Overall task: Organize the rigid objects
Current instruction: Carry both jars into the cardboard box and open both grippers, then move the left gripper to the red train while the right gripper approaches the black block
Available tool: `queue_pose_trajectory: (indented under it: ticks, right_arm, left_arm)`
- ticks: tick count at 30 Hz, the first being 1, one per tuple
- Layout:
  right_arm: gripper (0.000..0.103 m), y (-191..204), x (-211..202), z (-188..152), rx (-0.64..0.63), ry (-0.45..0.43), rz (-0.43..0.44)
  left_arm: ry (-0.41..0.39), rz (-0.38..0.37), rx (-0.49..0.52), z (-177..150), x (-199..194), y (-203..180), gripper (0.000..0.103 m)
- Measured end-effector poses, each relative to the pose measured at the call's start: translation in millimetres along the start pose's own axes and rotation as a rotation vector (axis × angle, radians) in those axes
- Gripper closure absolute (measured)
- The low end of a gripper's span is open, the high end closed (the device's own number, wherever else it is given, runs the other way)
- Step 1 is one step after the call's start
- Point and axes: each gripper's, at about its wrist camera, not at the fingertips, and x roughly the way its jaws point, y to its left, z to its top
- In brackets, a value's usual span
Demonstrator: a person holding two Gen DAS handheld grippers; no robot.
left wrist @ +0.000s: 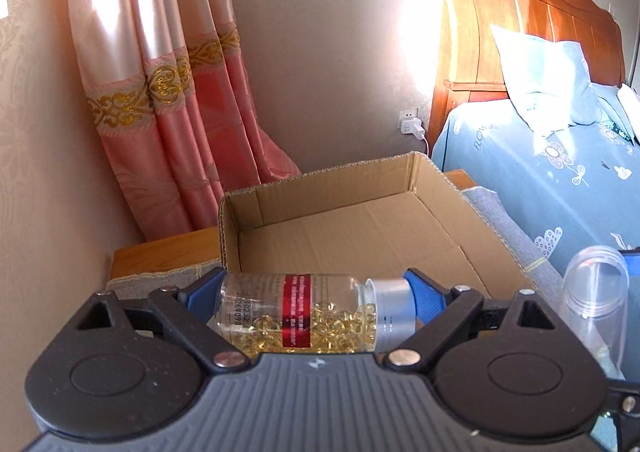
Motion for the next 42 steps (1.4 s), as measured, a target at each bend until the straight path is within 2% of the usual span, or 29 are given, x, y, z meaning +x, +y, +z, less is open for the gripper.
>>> queue_pose_trajectory:
  ticks: [2, 7, 10, 13, 18, 24, 29, 33, 35, 37, 38, 42]
  right_arm:
    - [0.01, -5, 5, 4, 0.001, -0.001, -0.003]
    - [0.01, -13, 14, 9, 0.003, 0.005, -0.021]
    - [0.01, -16, 19, 9, 0.016, 0.011, -0.02]
    - [0.01, -15, 22, 9, 0.014, 0.02, -0.019]
    - [0.01, -10, 27, 12, 0.016, 0.031, -0.006]
    - [0.01, -6, 40, 22, 0.023, 0.05, 0.009]
    - [0.01, -10, 67, 40, 0.039, 0.088, 0.02]
    - [0.01, -14, 99, 65, 0.041, 0.133, 0.013]
    - [0.01, -16, 114, 78, 0.047, 0.16, 0.006]
    - [0.009, -18, 126, 92, 0.044, 0.151, -0.021]
    - [0.0, -19, 132, 97, 0.042, 0.144, -0.042]
    - [0.0, -25, 141, 105, 0.064, 0.157, -0.07]
  left_arm:
    - [0.011, 0.012, 0.006, 10, 18, 0, 0.01]
    - [-0.021, 0.043, -0.072, 22, 46, 12, 0.008]
    - [-0.022, 0.044, -0.105, 21, 44, 18, 0.008]
    - [-0.022, 0.049, -0.077, 14, 31, 18, 0.007]
    - [-0.033, 0.048, -0.03, -10, -4, 11, 0.002]
    - [-0.044, 0.057, -0.022, -52, -48, 2, 0.001]
    - [-0.017, 0.08, -0.13, -92, -69, 2, 0.001]
    - [0.006, 0.068, -0.223, -120, -79, 5, 0.001]
    - [0.017, 0.058, -0.229, -127, -80, 7, 0.001]
    - [0.022, 0.092, -0.228, -132, -82, 6, 0.001]
    - [0.019, 0.106, -0.225, -134, -84, 5, 0.001]
    - [0.012, 0.092, -0.229, -138, -90, 6, 0.001]
